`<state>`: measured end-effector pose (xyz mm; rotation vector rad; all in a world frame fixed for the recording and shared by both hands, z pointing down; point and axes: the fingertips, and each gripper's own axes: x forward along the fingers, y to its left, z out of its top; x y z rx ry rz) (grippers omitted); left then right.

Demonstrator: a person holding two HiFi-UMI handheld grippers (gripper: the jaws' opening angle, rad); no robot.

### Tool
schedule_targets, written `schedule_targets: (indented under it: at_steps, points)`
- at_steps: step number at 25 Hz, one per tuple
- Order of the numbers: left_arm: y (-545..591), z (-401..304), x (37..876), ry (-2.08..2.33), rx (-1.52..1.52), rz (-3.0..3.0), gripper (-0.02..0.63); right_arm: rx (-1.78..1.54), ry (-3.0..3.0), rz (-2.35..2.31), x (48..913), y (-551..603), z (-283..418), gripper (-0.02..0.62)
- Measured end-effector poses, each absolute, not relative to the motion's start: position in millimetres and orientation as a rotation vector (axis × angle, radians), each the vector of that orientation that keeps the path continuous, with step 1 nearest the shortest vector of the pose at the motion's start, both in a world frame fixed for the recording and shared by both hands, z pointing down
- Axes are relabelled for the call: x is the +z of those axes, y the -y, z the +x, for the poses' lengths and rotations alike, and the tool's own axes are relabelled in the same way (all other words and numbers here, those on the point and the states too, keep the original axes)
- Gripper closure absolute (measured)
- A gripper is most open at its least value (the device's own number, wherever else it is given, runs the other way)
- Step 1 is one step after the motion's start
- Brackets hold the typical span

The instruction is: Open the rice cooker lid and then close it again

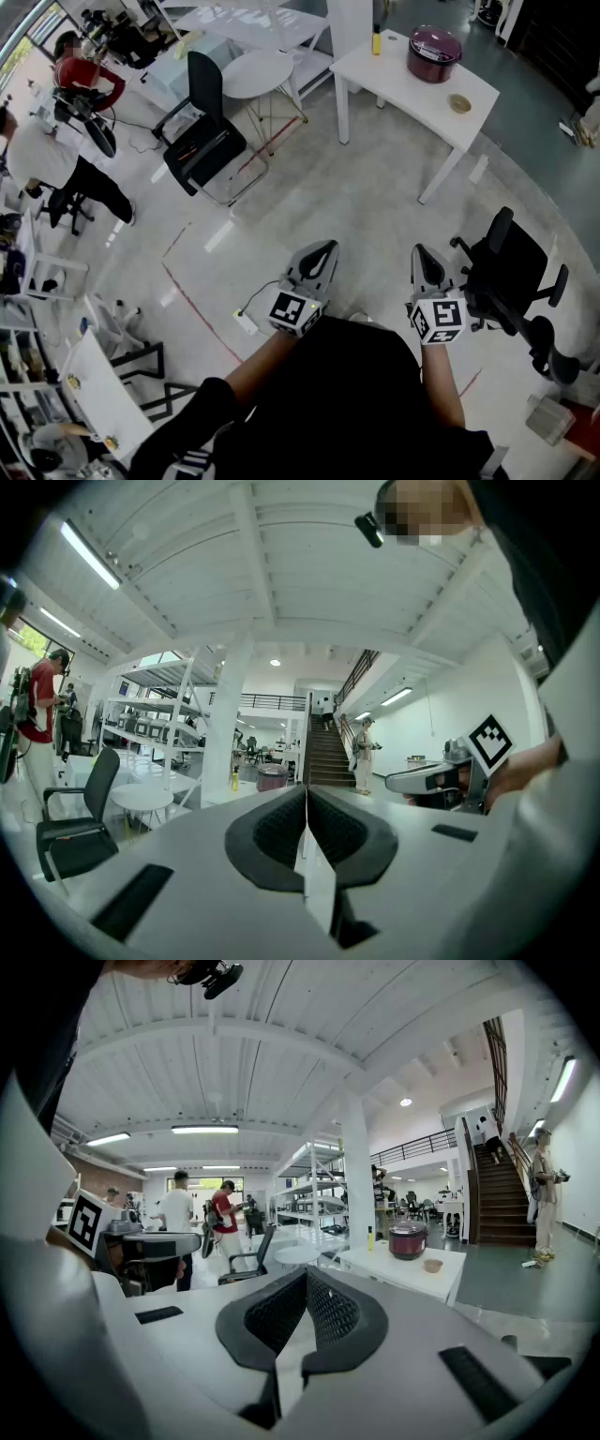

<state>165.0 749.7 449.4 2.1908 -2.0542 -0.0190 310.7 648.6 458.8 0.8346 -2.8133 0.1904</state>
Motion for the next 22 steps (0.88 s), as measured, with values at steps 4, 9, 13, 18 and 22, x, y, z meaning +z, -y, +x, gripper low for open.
schedule_targets:
  at_steps: [4,9,13,18,22]
  points:
    - [-750.9,166.4,449.9,2.079,-0.015,2.21,0.601,0.18,2.82,0.828,459.9,-649.4,313.1,0.597]
    - [-752.1,166.6,445.7,2.107,-0.031,2.169,0.601,0.208,2.817,0.851,461.8,-642.2,322.9,0.597]
    - [-752.7,167.7,446.8,2.117,-0.038,2.154,0.601,0.239,2.808,0.868,467.2,-636.8,331.0,0.595]
    - [-752.0,167.3,450.9,2.121,-0.036,2.15,0.601,0.233,2.812,0.885,464.3,-632.5,337.4,0.595]
    - [-748.6,173.4,447.6,2.111,-0.055,2.159,0.601,0.23,2.819,0.915,463.2,-628.8,350.3,0.595]
